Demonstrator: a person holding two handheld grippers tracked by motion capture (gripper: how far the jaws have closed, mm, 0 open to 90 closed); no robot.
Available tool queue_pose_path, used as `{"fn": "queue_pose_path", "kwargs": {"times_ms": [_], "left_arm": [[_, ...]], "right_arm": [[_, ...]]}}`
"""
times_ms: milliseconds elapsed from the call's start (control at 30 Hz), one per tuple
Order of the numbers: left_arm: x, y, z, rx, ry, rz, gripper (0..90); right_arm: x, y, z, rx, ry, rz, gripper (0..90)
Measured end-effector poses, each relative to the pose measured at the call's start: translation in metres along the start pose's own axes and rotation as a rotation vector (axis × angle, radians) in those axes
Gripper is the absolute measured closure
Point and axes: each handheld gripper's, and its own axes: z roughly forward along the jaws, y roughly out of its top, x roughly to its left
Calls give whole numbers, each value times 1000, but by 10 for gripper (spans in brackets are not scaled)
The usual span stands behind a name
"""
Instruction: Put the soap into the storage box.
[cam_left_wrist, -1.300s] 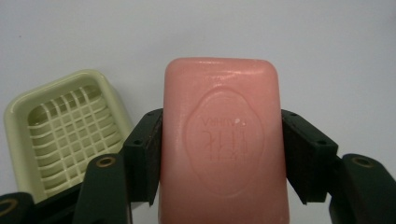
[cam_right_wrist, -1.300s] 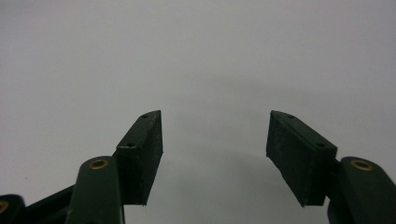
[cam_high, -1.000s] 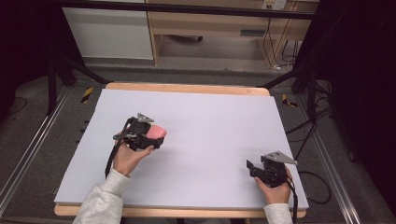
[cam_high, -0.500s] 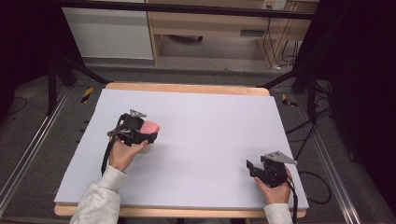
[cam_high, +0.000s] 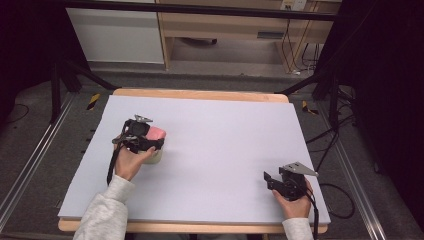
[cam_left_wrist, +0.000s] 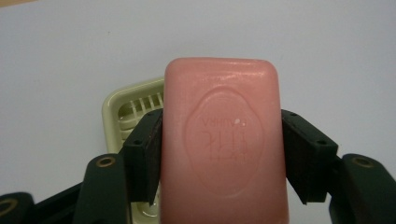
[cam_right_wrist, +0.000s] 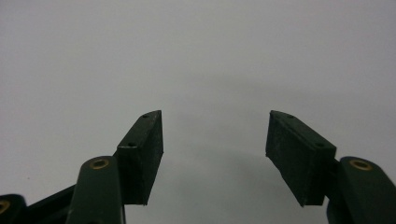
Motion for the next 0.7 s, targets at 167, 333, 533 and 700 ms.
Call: {"fn": "queue_pose_path", "kwargs": {"times_ms": [167, 333, 533, 700], "left_arm": [[5, 1, 3, 0, 10, -16, 372], [10, 2, 8, 4, 22, -39, 372], [12, 0, 14, 8, 34, -50, 372], [17, -1, 18, 3, 45, -63, 371]], "right_arm": [[0, 0, 0, -2, 1, 1, 370], [0, 0, 0, -2, 1, 4, 370], [-1, 0, -1, -5, 1, 4, 369], [0, 0, 0, -4, 1, 2, 368]]}}
